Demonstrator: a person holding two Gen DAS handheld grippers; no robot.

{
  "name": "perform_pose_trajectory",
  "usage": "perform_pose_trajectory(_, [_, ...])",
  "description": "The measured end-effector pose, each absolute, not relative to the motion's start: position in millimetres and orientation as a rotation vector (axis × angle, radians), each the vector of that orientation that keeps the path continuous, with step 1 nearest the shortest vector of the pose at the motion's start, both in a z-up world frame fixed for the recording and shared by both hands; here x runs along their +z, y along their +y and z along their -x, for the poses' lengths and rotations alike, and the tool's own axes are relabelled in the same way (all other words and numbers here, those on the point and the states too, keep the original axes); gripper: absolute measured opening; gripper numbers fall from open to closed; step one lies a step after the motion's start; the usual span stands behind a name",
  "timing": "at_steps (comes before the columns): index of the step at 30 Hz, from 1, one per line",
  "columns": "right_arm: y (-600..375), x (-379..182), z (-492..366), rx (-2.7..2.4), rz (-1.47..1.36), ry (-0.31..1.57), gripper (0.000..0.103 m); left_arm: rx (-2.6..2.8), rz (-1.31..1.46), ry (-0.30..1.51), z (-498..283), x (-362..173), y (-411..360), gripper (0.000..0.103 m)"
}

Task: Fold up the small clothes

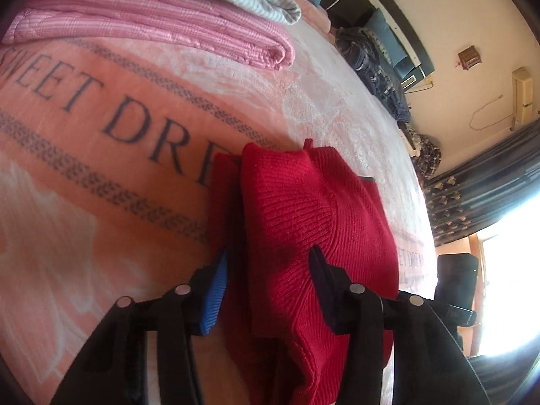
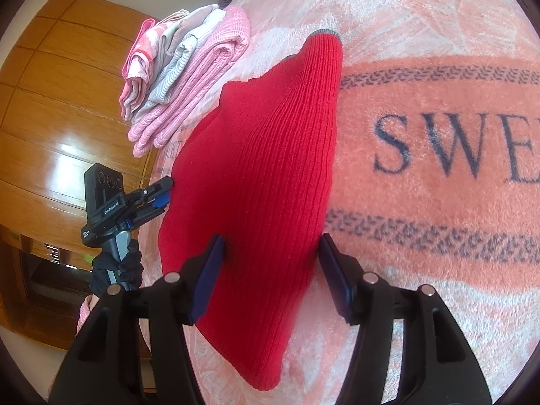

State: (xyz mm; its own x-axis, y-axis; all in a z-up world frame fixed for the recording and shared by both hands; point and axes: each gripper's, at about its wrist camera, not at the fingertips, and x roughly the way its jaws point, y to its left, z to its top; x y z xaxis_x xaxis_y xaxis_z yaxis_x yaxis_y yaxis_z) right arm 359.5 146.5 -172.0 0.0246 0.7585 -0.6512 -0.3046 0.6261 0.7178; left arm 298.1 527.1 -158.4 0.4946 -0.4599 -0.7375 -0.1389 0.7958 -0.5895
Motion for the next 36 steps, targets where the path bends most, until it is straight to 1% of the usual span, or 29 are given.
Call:
perform_pose_trajectory(2, [146.5,-171.8,-358.2,0.863,-0.432,1.301,0.059,-0.239,0.672,1.054,-298.8,-164.8,522.4,0.045])
perform_pose_trajectory(3, [146.2,-172.0,-357.7,0.865,-0.432,1.302,0.059,-0.254,0.676,1.054,-298.1,-166.8,520.8,0.030])
perform_pose_trajectory(4, [148.0,-172.1,-358.2,0.864,-0.436,1.302,0.059,-0.274,0.683,1.055,-297.4,-168.0,518.3,0.017])
perform_pose_trajectory(6, [147.9,-172.9,-358.8,0.865,-0.445,1.306,0.059,-0.288,0.682,1.037,-292.4,-165.7,515.5,0.010])
perform_pose_trajectory(7, [147.4,-173.2,-358.9,0.865,-0.448,1.307,0.059,-0.281,0.671,1.027,-289.2,-163.2,516.0,0.008])
perform_pose_trajectory(9, [146.9,-172.8,-358.0,0.869,-0.445,1.306,0.059,-0.259,0.639,1.014,-282.1,-162.6,520.9,0.008])
perform_pose_trajectory(12, [150.0,-173.6,-357.1,0.873,-0.438,1.309,0.059,-0.257,0.687,1.049,-276.8,-181.3,530.8,0.009])
perform_pose_trajectory(14, [151.6,-173.8,-356.7,0.872,-0.435,1.311,0.059,-0.299,0.741,1.052,-275.4,-188.6,534.3,0.011])
perform_pose_trajectory(17, [149.4,-169.7,-357.0,0.876,-0.434,1.306,0.059,-0.314,0.767,1.055,-275.1,-181.2,540.1,0.029])
perform_pose_trajectory(19, [146.4,-167.9,-358.9,0.875,-0.446,1.302,0.059,-0.301,0.762,1.035,-272.1,-173.9,546.3,0.061])
perform_pose_trajectory(20, [144.3,-167.4,-359.5,0.877,-0.461,1.302,0.060,-0.289,0.760,1.032,-270.9,-172.8,549.3,0.063])
perform_pose_trajectory(26, [140.5,-167.6,-361.2,0.877,-0.496,1.300,0.061,-0.336,0.859,1.060,-277.1,-194.7,553.6,0.063])
perform_pose_trajectory(33, [146.2,-181.4,-361.5,0.897,-0.534,1.318,0.062,-0.403,0.878,1.062,-297.3,-199.8,537.6,0.063])
perform_pose_trajectory(36, [146.2,-184.8,-363.1,0.917,-0.555,1.305,0.064,-0.470,0.863,1.080,-305.1,-202.2,522.9,0.069])
